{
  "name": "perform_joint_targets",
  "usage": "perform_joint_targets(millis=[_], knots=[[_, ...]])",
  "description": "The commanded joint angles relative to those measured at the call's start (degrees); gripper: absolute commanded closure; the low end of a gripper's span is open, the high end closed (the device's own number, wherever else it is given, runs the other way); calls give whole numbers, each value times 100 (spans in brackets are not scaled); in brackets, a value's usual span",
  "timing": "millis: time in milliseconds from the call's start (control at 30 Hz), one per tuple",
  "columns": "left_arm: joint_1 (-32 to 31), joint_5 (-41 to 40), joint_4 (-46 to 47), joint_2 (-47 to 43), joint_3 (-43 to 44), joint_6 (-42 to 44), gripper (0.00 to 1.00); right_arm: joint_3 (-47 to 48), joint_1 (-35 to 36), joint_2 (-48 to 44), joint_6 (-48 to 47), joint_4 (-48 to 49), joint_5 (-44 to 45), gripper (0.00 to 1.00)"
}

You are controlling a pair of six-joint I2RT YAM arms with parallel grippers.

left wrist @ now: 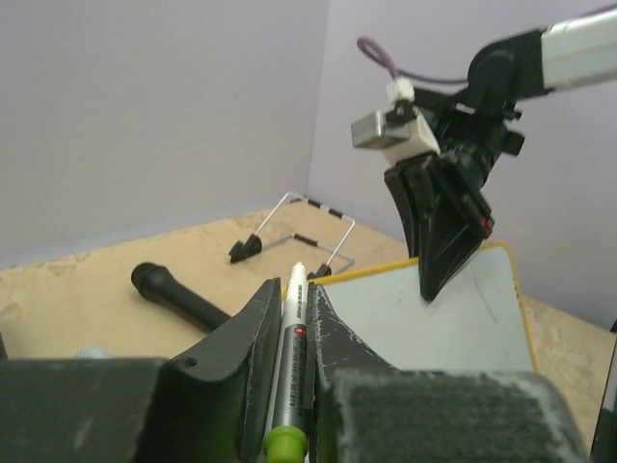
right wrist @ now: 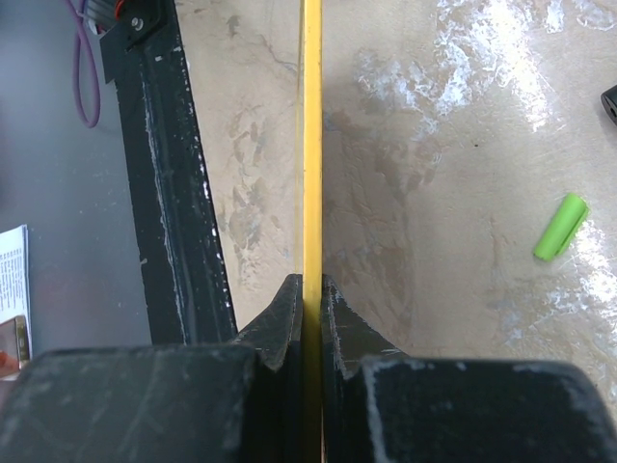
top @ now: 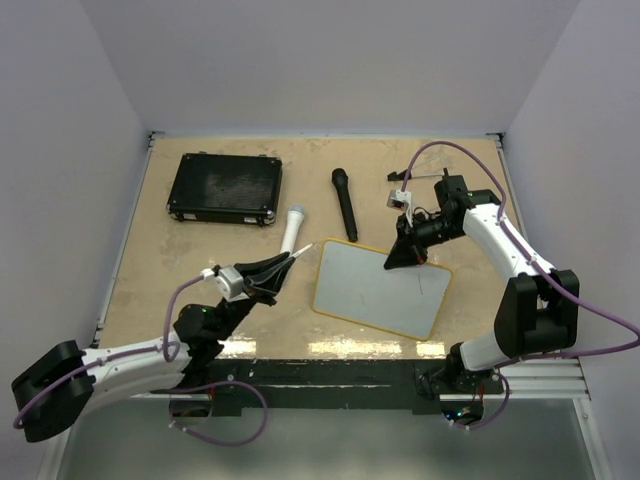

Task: Write a sentence on the whiteboard

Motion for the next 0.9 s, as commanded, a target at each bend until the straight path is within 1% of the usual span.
perform_joint_targets(millis=[0,33,133,233,333,667,867], knots=[[130,439,773,638,-712,104,100,172,21,11,-474,114,-181,100],[147,605,957,953,-668,95,100,172,21,-6,-474,122,-181,100],[174,912,1116,1525,-431,113,100,172,21,-24,-448,131,-173,100],[183,1185,1327,1974,-334,95,100,163,12,-42,-387,175,-164,100],[183,1300,1398,2195,-334,51,100,154,21,-51,-369,202,-146,100],[174,1301,1477,2283,-88,86,100,146,21,-24,-360,210,-155,100],[174,1143,1477,2143,0,174,100,137,29,-24,-360,219,-146,100]])
